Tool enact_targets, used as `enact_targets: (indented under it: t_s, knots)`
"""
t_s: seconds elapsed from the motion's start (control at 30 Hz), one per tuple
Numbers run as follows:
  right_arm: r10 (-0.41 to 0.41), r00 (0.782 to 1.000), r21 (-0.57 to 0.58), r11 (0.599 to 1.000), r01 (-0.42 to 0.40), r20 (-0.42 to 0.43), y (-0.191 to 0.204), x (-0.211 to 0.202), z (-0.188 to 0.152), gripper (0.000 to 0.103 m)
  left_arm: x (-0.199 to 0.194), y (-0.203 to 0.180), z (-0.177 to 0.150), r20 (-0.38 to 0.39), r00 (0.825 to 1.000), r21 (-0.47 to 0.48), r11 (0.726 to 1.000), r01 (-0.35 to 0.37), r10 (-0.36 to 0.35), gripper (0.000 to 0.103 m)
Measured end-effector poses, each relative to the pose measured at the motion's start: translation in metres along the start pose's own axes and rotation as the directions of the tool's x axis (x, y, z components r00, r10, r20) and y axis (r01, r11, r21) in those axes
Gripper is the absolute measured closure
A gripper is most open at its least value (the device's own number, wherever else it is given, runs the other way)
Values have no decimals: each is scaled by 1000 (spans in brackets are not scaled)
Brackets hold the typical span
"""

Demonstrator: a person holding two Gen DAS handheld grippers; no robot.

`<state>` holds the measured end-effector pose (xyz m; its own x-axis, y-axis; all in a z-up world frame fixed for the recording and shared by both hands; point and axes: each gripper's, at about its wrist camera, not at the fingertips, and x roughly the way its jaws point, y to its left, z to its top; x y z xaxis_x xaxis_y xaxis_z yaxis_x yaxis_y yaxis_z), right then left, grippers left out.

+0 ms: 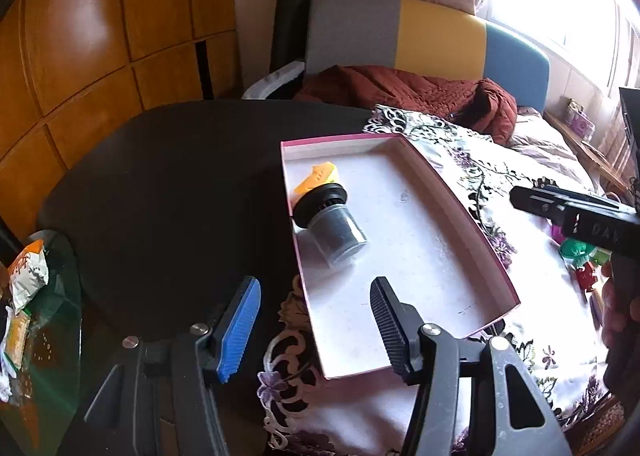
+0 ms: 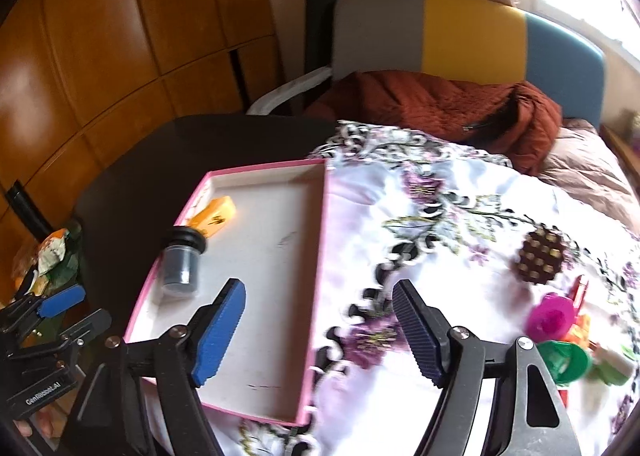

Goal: Organize rigid objects
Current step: 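Carry the clear cup into the tray and release it with the right gripper, then move both grippers back over the toys on the tablecloth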

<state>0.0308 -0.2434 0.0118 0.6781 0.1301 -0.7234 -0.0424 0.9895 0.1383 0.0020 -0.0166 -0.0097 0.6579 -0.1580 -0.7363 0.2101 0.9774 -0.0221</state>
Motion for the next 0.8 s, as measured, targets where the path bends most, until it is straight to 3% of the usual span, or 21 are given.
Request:
enact_targets:
  t_s: [0.23,0.43,0.53,0.67,0.73,0.8]
  knots:
    - [-118,993,47,992,116,29,-55,-25,-1,21,2,-10,1,-7,1000,29,999,25,-25,45]
    - [-282,958,180,947,268,57,-136,-62,-9,13,3,-24,3,-8,999,67,996,54,-54,45]
    - [-382,923,290,889,355,44,-185,-77,-20,13,3,-33,4,-8,997,86,994,75,-75,45]
    - [-485,874,462,777,427,8,-241,-93,-50,13,6,-46,7,-32,993,95,989,115,-113,45]
    - [-496,867,564,705,431,-42,-265,-97,-61,13,7,-56,9,-47,989,101,984,145,-141,45]
    - [-484,875,631,672,386,-20,-277,-104,-65,13,10,-67,10,-61,984,117,978,175,-168,45]
